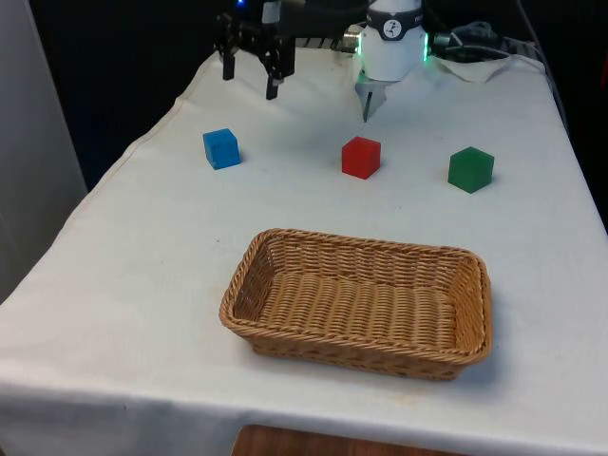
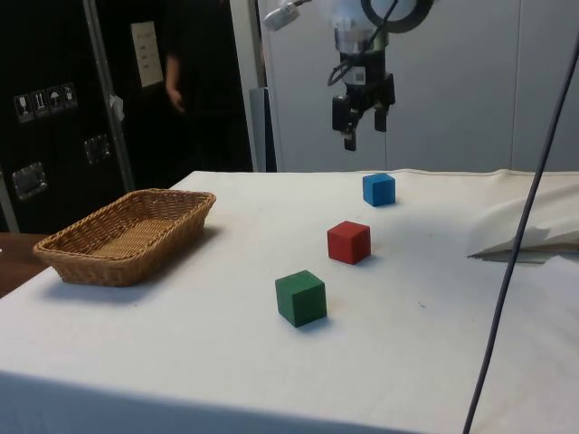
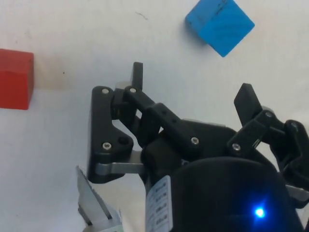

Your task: Pick up the blue cube and place it into the basket.

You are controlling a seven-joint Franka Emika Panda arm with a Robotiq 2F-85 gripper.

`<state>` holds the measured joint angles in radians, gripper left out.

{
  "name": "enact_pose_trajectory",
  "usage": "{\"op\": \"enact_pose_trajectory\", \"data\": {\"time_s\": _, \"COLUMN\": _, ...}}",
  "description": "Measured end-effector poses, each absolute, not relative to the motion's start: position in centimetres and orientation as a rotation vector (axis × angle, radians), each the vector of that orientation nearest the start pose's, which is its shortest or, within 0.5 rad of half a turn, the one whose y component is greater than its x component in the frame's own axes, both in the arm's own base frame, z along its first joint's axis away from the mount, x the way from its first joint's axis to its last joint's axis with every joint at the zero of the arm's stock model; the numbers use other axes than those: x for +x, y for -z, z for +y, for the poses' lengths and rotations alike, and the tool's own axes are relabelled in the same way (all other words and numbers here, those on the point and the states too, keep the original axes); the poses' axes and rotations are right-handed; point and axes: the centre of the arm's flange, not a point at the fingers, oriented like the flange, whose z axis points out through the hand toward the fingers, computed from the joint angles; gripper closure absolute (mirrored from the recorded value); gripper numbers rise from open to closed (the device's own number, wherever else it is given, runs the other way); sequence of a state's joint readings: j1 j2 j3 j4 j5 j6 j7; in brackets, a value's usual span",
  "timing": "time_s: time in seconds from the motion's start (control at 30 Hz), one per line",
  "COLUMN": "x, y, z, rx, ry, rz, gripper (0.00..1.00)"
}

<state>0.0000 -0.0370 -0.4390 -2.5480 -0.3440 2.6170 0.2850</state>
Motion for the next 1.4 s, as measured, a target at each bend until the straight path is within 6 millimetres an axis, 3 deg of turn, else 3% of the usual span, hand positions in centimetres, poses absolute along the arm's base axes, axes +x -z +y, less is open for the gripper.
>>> {"op": "enact_pose_trajectory", "data": {"time_s": 0.8, "x": 42.1, "y": -24.4, "z": -19.6, "rx": -3.186, "ry": 0.221, "rz": 0.935, "gripper": 0.00}}
{"op": "enact_pose_trajectory", "data": {"time_s": 1.4, "x": 41.0, "y": -22.1, "z": -22.0, "rx": -3.175, "ry": 0.245, "rz": 1.033, "gripper": 0.00}}
